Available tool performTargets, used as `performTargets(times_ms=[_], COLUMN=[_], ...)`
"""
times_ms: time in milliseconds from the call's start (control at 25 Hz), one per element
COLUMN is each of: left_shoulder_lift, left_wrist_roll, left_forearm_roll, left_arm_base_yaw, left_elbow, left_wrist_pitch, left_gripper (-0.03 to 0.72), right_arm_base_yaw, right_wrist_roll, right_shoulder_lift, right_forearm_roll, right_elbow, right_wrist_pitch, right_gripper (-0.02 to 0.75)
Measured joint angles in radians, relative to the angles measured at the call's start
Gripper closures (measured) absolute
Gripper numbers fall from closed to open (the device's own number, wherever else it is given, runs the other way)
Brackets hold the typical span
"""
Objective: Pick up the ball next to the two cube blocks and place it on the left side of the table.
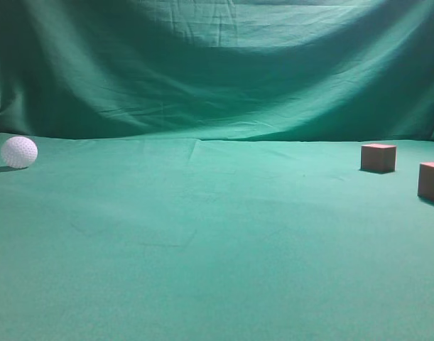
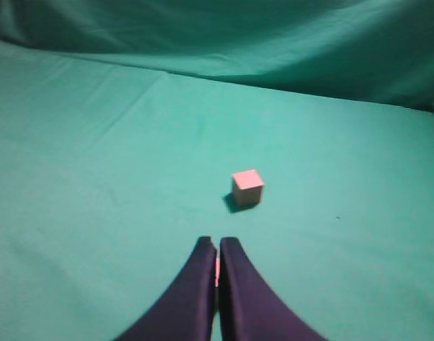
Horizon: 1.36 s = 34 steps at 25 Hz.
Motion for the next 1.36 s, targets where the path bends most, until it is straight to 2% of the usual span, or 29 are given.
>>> performTargets(times_ms=[120,360,520,1360], left_shoulder_lift=[0.000,0.000,0.000,0.000], left_wrist_roll=[0.000,0.000,0.000,0.000], left_forearm_roll=[0.000,0.000,0.000,0.000], left_arm_base_yaw=[0.000,0.000,0.000,0.000], left_elbow=[0.000,0.000,0.000,0.000], left_wrist_pitch=[0.000,0.000,0.000,0.000], left_gripper=[0.688,0.688,0.688,0.688], right_arm_base_yaw=[-0.095,-0.184,-0.192,-0.192], right_wrist_roll=[0.000,0.022,0.033,0.052], right_shoulder_lift=[-0.111,-0.238,-0.240,-0.240], right_forearm_roll=[0.000,0.000,0.000,0.000], right_elbow=[0.078,0.204,0.251,0.251], right_wrist_pitch=[0.000,0.000,0.007,0.020], right_gripper=[0.738,0.738,0.738,0.738])
